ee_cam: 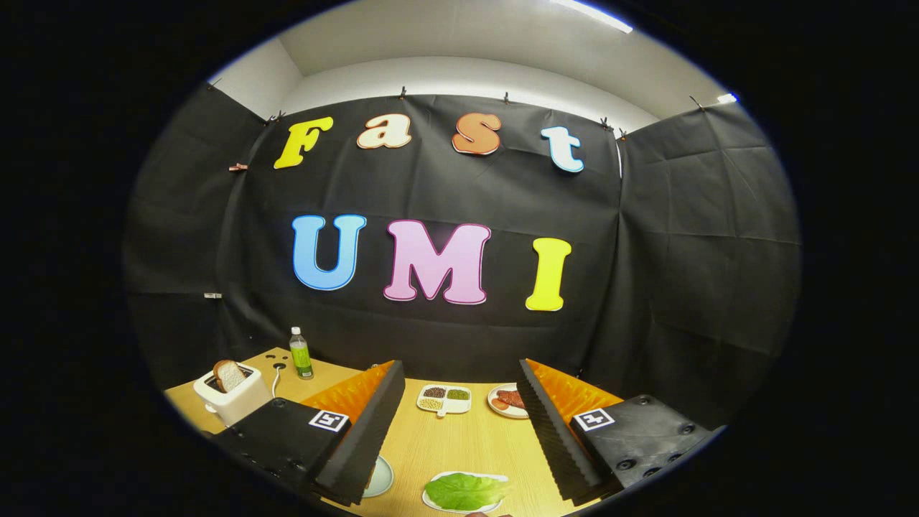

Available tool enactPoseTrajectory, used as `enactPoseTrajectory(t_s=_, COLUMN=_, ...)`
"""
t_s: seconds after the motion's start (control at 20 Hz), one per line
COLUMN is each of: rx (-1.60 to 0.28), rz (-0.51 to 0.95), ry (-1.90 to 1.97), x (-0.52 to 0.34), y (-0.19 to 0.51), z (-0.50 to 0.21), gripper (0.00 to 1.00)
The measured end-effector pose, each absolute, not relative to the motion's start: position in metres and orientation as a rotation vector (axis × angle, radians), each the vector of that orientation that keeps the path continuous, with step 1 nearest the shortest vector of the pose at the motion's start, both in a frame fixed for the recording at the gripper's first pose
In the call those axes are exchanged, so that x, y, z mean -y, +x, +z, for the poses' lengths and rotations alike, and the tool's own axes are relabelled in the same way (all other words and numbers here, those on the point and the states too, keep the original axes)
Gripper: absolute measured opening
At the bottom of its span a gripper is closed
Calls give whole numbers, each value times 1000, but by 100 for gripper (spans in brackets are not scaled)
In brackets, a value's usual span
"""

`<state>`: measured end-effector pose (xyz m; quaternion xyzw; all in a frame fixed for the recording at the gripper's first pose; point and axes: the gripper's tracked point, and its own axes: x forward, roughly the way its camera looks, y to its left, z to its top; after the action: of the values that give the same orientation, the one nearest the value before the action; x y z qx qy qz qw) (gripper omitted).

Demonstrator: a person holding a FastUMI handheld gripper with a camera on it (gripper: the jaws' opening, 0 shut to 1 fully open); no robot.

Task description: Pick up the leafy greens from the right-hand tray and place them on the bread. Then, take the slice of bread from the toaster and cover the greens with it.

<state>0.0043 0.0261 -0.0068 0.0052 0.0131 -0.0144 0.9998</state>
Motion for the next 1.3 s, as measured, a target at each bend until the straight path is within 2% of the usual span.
enactPoseTrajectory(t_s=0.7, rx=-114, rz=1, ry=19, x=-31, y=30, z=-46, gripper=97)
enactPoseTrajectory(t_s=1.05, rx=-235, rz=35, ry=30, x=-27, y=41, z=-104, gripper=97)
enactPoseTrajectory(t_s=1.3, rx=-390, rz=61, ry=52, x=-25, y=39, z=-167, gripper=98)
